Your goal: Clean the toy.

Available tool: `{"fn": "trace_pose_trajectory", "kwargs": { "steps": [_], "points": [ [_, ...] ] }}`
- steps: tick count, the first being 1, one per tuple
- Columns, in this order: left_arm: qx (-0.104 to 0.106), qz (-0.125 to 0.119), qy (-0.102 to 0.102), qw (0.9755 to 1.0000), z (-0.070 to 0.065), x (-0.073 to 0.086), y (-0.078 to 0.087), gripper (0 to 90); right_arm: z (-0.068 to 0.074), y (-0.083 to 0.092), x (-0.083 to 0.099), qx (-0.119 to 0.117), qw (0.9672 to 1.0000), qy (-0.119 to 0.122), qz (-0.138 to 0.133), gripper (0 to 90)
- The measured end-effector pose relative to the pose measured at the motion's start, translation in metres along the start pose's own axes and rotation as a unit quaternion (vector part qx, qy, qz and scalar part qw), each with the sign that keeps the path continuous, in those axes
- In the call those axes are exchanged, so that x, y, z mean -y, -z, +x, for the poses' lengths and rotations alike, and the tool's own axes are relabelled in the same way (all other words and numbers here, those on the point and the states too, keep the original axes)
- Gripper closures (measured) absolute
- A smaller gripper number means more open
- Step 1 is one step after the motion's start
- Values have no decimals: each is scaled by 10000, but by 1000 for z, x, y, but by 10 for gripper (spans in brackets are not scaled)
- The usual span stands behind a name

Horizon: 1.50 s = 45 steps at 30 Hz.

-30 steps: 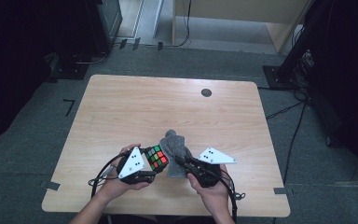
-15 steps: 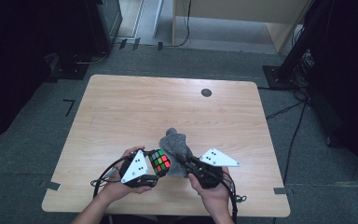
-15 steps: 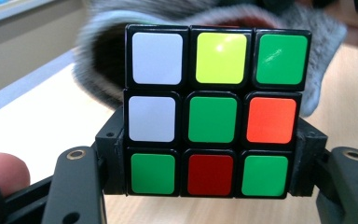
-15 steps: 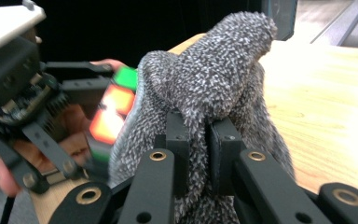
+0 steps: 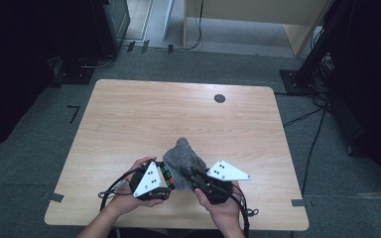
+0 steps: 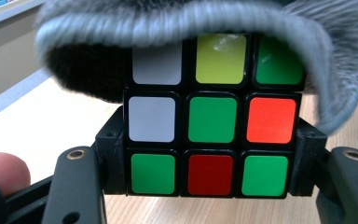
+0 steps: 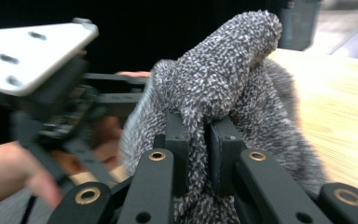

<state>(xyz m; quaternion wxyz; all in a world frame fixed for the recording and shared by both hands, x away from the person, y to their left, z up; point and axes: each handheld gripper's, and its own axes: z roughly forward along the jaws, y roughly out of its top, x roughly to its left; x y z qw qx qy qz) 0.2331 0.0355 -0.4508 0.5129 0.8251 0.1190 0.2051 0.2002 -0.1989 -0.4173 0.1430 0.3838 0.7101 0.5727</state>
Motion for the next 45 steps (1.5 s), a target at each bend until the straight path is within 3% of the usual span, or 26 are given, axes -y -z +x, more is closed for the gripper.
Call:
{"fn": "trace_pose_trajectory", "kwargs": {
  "steps": [3,6,8,10,14,16,17,19,21,23,24,26,27,30,32,35,38,41,43,45],
  "points": [
    [-91,-80,135,9998,5,-1,3,342,-10,3,2,128,9996,-247,-5,812],
    [-183,-59,270,9995,6,0,3,342,-1,4,-1,-45,9999,-120,-1,807],
    [-160,3,155,9998,1,1,1,342,9,1,-4,-87,9999,57,-8,801],
    [-103,16,-16,9999,-4,-1,1,342,14,-2,-5,71,9998,166,-5,801],
    [-140,-92,109,9998,4,-3,5,342,-1,0,-2,385,9992,-96,-98,812],
    [-223,-64,249,9994,9,-1,7,342,-6,1,2,365,9989,-272,-75,812],
    [-218,-62,314,9993,11,-1,6,342,-4,1,2,279,9993,-235,-28,812],
    [-263,4,269,9993,7,-2,3,342,6,0,2,171,9998,-58,-74,811],
    [-235,-29,253,9994,5,-4,1,343,11,1,0,306,9995,45,-63,812],
    [58,-119,79,9999,-2,-7,2,343,3,6,-2,198,9994,-209,-209,811],
    [126,-102,-88,9998,-7,-9,2,342,-2,9,-2,307,9987,-311,-251,812],
    [20,25,-251,9997,-12,-12,0,342,-8,9,0,415,9984,-352,-174,814],
    [-43,54,-211,9998,-11,-13,-1,342,-9,9,1,424,9982,-378,-183,815],
    [-170,104,88,9998,-5,-9,-2,342,3,8,-1,268,9994,-146,-136,815],
    [-164,106,40,9998,-9,-9,-5,342,12,6,-3,212,9997,61,-99,814],
    [-155,73,-13,9999,-11,-12,-6,342,7,6,-4,258,9995,8,-179,814],
    [-219,76,139,9996,-4,-11,-4,341,-3,8,1,509,9986,-57,-104,815],
    [-264,124,397,9988,0,-7,-6,342,3,8,1,295,9995,-38,-69,816],
    [-158,92,298,9994,-7,-7,-10,342,14,7,-3,135,9998,57,-116,815],
    [-75,27,240,9997,-11,-10,-10,342,19,7,-8,141,9997,173,-112,815]
  ]
}}
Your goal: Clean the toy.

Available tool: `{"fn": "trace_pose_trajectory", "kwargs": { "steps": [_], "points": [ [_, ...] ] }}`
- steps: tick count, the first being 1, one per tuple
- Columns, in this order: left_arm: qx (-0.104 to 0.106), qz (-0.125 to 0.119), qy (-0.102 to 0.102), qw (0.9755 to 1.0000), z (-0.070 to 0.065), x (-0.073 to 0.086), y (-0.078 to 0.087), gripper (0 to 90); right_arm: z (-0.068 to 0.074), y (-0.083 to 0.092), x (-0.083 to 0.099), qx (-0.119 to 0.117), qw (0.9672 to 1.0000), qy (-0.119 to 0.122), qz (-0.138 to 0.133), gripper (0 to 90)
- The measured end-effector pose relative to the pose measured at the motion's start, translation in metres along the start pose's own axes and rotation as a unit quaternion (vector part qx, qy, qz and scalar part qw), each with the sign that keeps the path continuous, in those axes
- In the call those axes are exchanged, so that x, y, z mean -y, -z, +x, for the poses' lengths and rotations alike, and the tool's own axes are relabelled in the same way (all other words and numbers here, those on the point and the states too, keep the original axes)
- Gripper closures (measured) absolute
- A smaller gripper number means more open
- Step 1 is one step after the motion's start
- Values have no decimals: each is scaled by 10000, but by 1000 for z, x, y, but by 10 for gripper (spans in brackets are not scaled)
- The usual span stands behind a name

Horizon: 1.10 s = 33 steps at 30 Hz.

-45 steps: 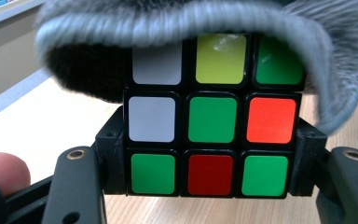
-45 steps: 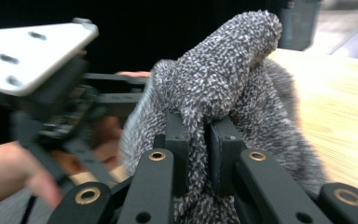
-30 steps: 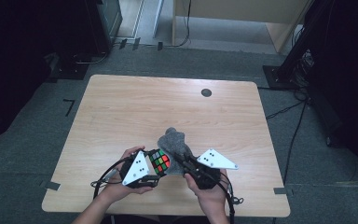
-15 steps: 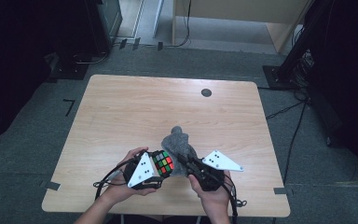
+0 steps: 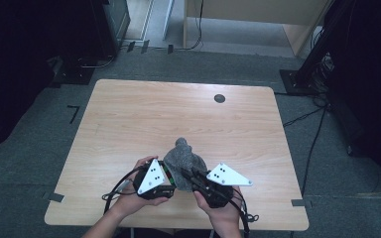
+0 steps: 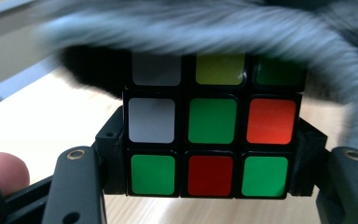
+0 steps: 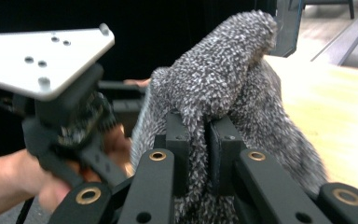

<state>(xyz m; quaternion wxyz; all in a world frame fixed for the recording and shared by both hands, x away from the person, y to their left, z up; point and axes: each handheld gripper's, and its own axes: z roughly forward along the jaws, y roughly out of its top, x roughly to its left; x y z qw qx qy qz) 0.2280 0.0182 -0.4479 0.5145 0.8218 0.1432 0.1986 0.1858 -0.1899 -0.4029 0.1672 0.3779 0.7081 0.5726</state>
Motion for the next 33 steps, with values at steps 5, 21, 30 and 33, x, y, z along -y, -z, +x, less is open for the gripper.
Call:
{"fn": "trace_pose_trajectory", "kwargs": {
  "steps": [5,21,30,33],
  "points": [
    [-190,-196,284,9992,17,-2,12,342,-29,4,7,426,9984,-377,43,818],
    [670,-1158,912,9868,46,-5,43,342,-34,-11,21,-555,9977,102,-365,800],
    [958,-1006,977,9855,52,1,41,341,-24,-13,18,-469,9901,1250,-434,789],
    [975,-1080,1042,9839,52,-1,42,341,-19,-12,18,-314,9829,1769,-398,782]
  ]
}}
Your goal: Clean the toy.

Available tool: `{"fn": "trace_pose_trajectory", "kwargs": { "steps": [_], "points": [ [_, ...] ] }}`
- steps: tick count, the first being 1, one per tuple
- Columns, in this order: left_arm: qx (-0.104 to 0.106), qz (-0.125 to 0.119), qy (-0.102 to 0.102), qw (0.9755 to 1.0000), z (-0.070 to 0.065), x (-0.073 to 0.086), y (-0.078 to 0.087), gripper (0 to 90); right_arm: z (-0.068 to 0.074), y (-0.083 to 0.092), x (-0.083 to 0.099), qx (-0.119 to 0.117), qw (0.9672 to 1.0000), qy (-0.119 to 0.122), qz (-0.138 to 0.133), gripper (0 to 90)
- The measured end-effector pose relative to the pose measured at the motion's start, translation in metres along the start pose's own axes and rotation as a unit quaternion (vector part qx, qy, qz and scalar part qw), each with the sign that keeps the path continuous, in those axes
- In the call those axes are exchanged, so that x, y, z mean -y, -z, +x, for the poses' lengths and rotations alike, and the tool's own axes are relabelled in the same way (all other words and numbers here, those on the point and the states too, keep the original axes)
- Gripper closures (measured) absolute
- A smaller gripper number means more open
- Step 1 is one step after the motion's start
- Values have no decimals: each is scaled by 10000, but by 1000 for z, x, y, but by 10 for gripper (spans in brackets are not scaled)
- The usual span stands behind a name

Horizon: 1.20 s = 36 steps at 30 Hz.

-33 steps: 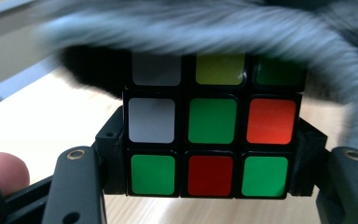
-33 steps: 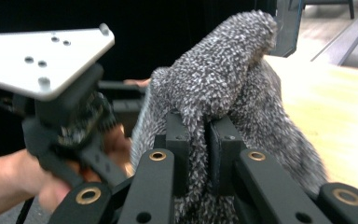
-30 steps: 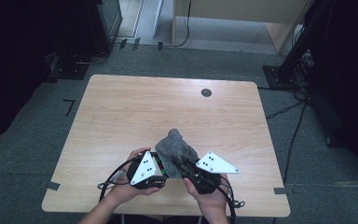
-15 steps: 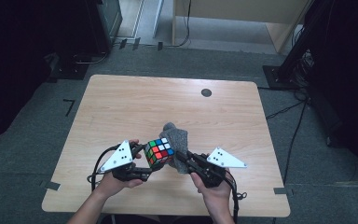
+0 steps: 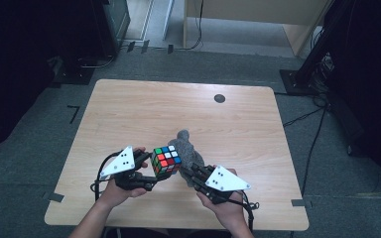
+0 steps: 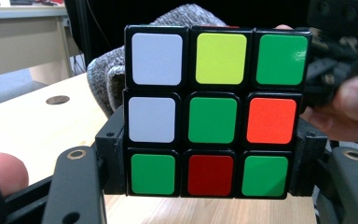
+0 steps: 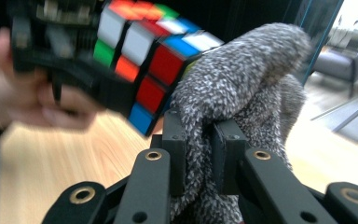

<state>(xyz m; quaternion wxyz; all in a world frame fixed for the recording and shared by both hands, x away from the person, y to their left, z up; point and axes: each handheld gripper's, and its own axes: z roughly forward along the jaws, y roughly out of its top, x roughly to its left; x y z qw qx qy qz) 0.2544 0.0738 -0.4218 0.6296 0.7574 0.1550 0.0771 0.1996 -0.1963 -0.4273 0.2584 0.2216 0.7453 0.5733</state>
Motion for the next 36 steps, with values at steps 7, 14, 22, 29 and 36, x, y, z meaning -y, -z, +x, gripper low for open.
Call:
{"fn": "trace_pose_trajectory", "kwargs": {
  "steps": [7,14,22,29,36],
  "points": [
    [-226,-461,520,9973,0,-3,3,341,18,-29,20,-580,9963,-260,581,768],
    [-478,-273,470,9974,-6,3,-7,341,32,-33,13,-700,9956,-618,58,781],
    [-490,-335,513,9969,-5,1,-5,341,3,-21,29,62,9899,-1415,76,790],
    [-529,-214,366,9977,-8,3,-10,341,26,-30,16,-426,9937,-1036,52,783],
    [-842,-37,47,9964,-8,5,-9,341,-16,-9,32,916,9824,-1615,225,779]
  ]
}}
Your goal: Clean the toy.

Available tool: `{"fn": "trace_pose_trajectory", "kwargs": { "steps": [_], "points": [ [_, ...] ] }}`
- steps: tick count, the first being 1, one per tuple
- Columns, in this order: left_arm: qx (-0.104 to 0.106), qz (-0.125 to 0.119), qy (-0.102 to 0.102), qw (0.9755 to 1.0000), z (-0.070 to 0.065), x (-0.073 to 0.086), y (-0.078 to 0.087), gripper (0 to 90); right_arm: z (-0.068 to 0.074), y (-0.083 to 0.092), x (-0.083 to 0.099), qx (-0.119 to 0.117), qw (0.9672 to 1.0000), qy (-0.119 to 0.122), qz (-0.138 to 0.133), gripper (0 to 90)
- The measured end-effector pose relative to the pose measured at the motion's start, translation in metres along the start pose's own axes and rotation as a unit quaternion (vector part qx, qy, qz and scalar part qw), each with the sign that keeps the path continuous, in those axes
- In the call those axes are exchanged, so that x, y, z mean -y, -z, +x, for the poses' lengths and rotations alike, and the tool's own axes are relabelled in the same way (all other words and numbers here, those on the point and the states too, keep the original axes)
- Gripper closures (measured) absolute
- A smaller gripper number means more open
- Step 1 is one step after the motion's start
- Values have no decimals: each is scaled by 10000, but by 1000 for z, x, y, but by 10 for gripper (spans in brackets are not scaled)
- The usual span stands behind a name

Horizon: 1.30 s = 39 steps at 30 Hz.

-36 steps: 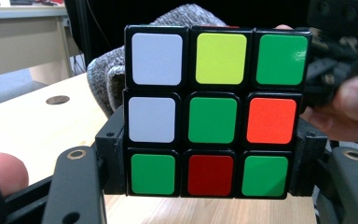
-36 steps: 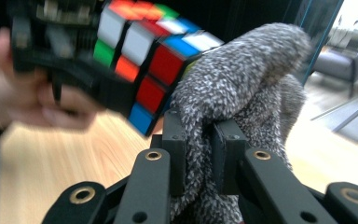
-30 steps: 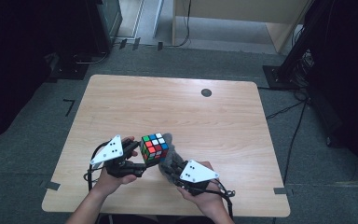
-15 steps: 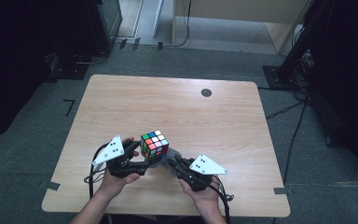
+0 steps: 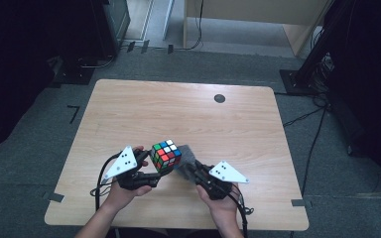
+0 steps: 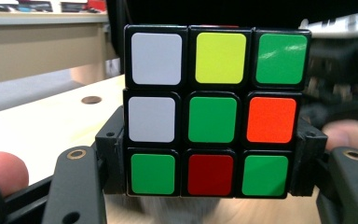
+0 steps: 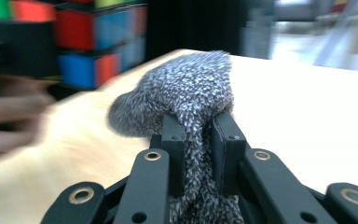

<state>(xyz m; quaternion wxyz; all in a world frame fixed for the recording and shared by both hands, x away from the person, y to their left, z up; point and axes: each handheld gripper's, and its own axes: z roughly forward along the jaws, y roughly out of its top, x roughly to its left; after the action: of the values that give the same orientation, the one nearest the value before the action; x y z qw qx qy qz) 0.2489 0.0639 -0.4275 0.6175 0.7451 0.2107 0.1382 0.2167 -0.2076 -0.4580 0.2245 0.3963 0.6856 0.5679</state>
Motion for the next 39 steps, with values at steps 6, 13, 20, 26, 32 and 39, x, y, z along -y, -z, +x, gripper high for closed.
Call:
{"fn": "trace_pose_trajectory", "kwargs": {
  "steps": [6,13,20,26,32,39],
  "points": [
    [-134,224,-134,9996,-1,9,-8,341,-22,-2,6,642,9970,-13,440,696],
    [-186,334,-284,9989,-3,11,-10,342,-30,6,-4,1020,9925,-360,560,416],
    [-260,487,-485,9973,-9,17,-17,341,5,21,-43,85,9984,-559,-4,280],
    [-258,595,-879,9940,-25,24,-27,341,24,9,-42,-542,9922,-1085,280,154],
    [-249,526,-1146,9917,-36,25,-31,341,28,-1,-31,-464,9874,-1374,637,253],
    [-426,594,-1329,9884,-42,25,-34,320,41,2,-29,-128,9921,-1099,592,346]
  ]
}}
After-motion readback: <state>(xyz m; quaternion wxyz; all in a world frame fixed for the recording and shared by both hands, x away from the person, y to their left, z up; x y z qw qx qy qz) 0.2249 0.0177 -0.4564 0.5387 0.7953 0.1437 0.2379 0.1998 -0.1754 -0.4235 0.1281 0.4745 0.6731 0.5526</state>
